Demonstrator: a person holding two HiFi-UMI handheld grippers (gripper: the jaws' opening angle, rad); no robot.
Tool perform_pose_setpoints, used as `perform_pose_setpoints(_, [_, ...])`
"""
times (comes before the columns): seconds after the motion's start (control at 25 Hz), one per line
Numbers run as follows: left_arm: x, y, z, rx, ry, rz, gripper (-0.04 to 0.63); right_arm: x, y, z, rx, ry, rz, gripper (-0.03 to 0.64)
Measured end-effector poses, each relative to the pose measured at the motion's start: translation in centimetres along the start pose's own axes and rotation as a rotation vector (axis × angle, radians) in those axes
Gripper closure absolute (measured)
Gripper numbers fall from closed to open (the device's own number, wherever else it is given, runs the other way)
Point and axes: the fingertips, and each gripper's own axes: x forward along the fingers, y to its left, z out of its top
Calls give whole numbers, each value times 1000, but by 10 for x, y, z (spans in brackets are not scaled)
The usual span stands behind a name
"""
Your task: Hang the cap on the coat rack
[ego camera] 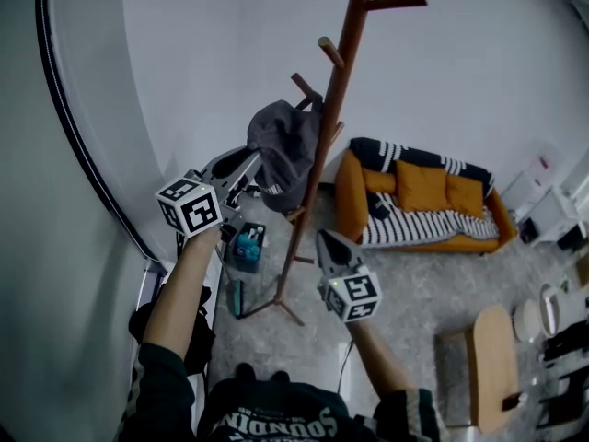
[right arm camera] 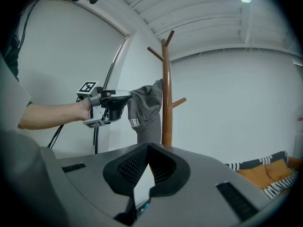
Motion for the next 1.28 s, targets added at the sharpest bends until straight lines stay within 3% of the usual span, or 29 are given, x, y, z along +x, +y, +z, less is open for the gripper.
perform_pose_setpoints(0.36, [-21, 2, -22, 141, 26, 59, 519, 4, 5, -15, -4, -3, 4, 618])
perform_pose_setpoints(0.6, [-33, 2, -44, 208, 92, 82, 482, 8, 4, -16, 2, 2, -2, 618])
perform_pose_setpoints(0.76, [-46, 8, -63, 286, 169, 146, 483, 10, 3, -20, 0, 6, -14, 617])
perform_pose_setpoints(1.0, [-69, 11, -98, 305, 229, 184, 495, 11, 4, -23, -7, -2, -33, 618])
perform_pose_setpoints(1.28, [-92, 5, -151, 282, 299, 199, 594, 4, 10, -51, 15, 18, -51, 618])
